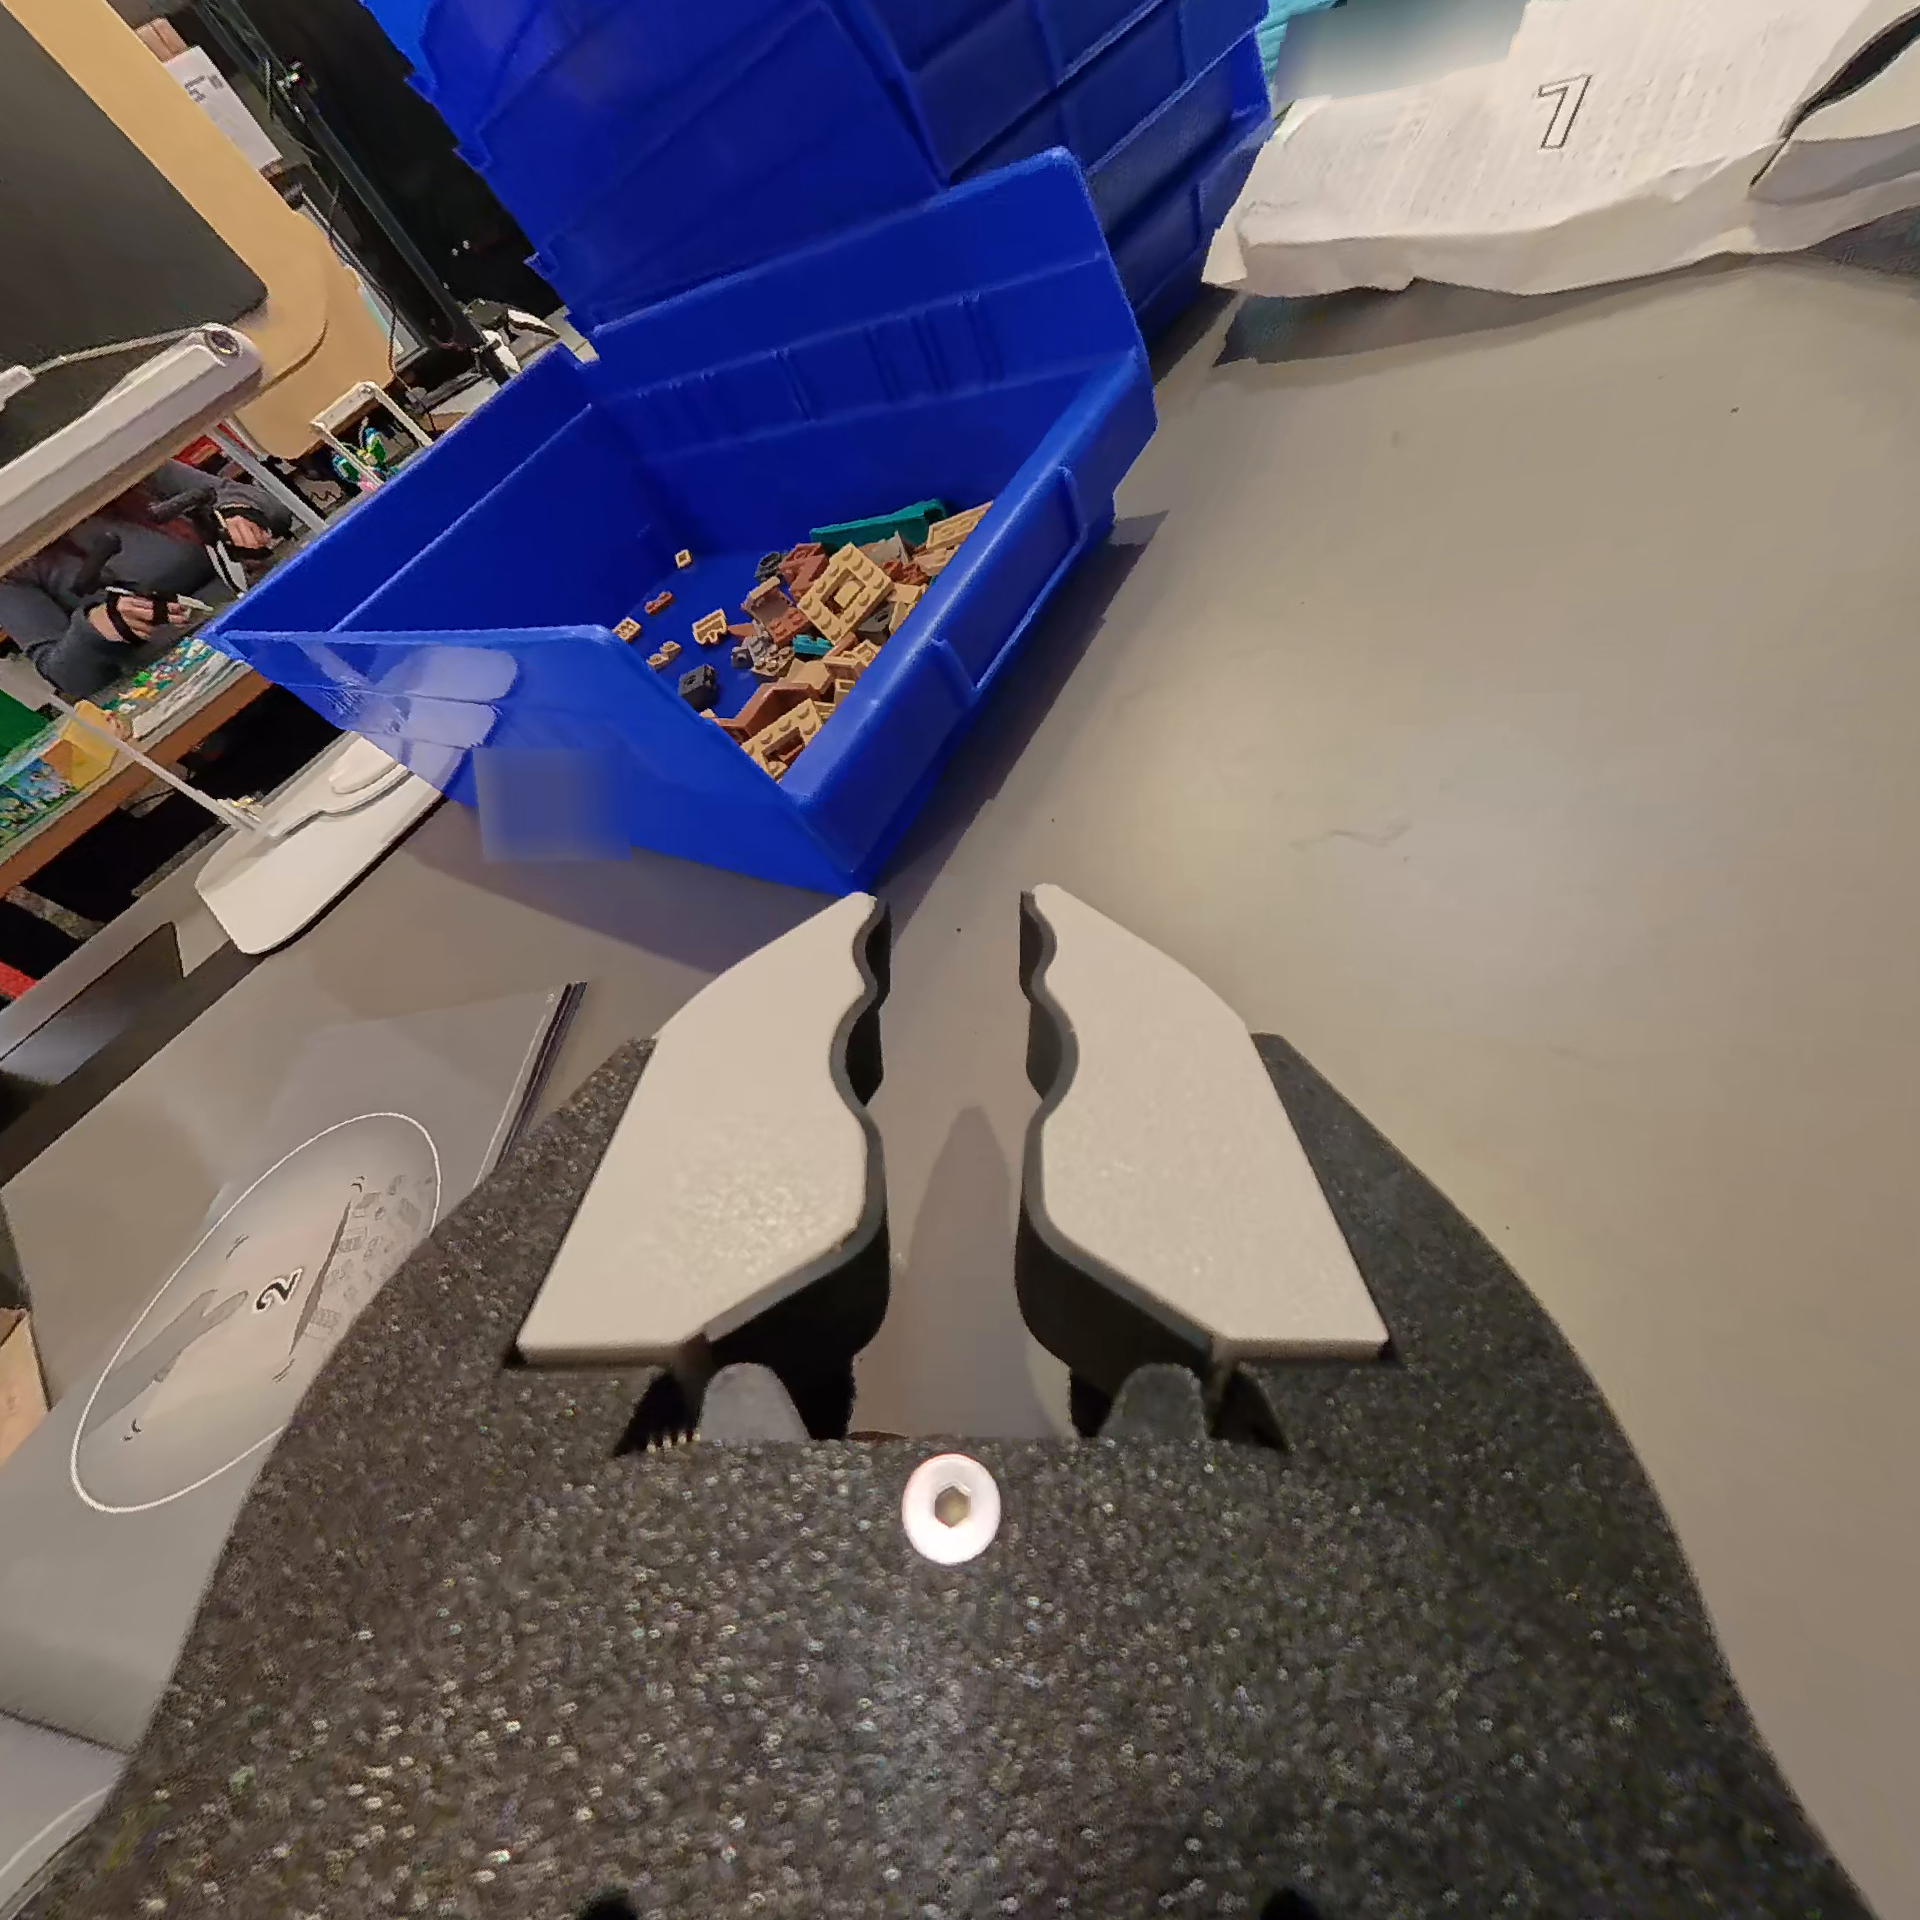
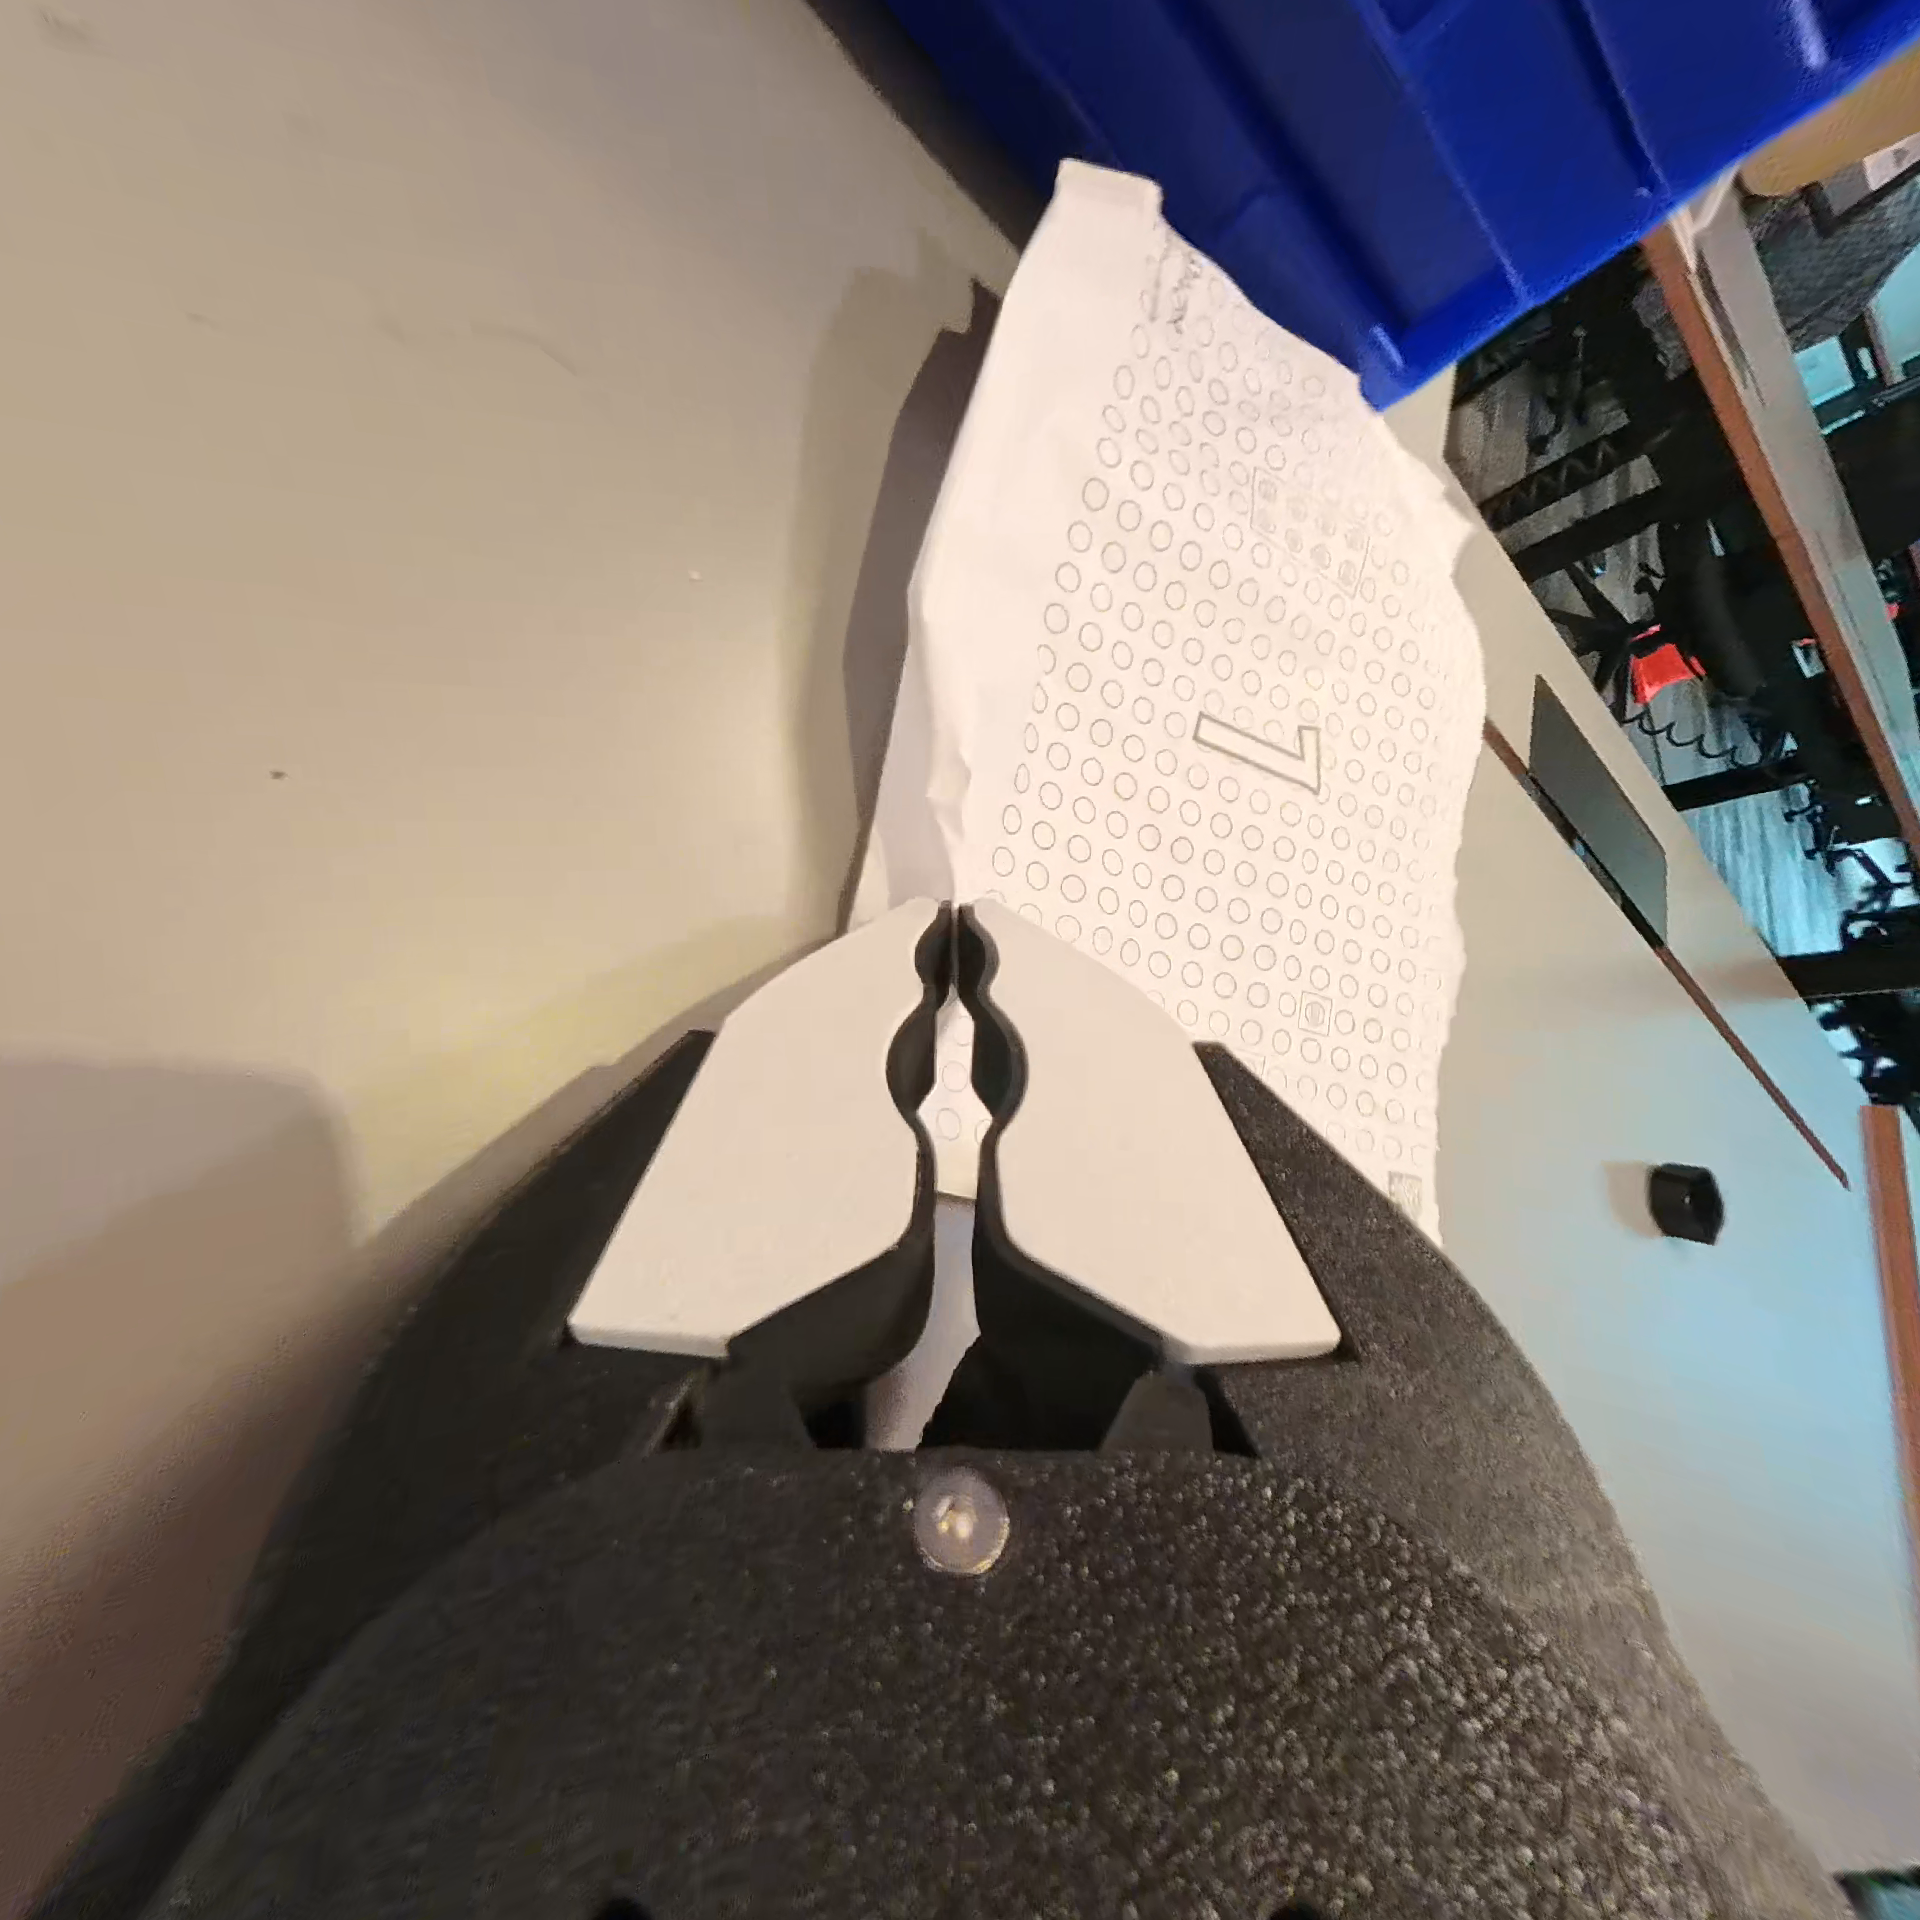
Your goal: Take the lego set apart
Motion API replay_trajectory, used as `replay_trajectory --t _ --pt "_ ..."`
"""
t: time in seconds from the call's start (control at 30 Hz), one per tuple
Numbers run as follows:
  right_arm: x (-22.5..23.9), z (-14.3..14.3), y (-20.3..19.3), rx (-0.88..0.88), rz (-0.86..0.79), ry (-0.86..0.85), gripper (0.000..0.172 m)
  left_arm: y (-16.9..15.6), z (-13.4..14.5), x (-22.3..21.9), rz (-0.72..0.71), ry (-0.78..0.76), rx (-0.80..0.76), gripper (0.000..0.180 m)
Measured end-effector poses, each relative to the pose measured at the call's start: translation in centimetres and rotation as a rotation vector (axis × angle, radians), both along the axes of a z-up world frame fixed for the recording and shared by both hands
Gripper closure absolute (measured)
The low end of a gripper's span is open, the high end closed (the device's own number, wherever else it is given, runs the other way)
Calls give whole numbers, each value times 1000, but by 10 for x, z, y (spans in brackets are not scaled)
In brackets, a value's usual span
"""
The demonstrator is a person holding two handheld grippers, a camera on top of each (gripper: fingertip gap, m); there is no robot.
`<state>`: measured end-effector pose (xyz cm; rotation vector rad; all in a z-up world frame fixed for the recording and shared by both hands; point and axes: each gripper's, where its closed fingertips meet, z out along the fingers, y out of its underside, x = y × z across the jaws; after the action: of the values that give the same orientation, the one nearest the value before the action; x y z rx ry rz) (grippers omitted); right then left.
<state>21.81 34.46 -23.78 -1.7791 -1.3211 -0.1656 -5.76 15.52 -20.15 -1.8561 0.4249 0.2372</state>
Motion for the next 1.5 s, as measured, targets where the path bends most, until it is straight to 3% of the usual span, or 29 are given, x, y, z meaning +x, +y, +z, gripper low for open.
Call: replay_trajectory --t 0.27,0.4,0.57,0.77,0.93,1.17,1.3,1.5 --pt "41 71 1 110 -63 273 172 -4 1 3 -5 -27 -5 157" --pt "42 108 -14 188 -41 328 172 -6 0 5 -10 -44 -14 157" --pt "-14 146 -55 237 142 377 172 -9 2 8 -15 -62 -13 157" --pt "-127 183 -107 254 394 419 172 -15 6 8 -1 -75 0 157" --pt "-216 178 -98 233 419 371 172 -22 9 11 13 -98 21 157" --pt "-299 124 -52 73 345 301 170 -27 11 12 19 -109 40 157" --pt "-319 102 -64 -42 438 353 155 -29 12 12 14 -123 44 157" --pt "-286 115 -106 -116 591 466 144 -30 13 16 2 -116 43 157"
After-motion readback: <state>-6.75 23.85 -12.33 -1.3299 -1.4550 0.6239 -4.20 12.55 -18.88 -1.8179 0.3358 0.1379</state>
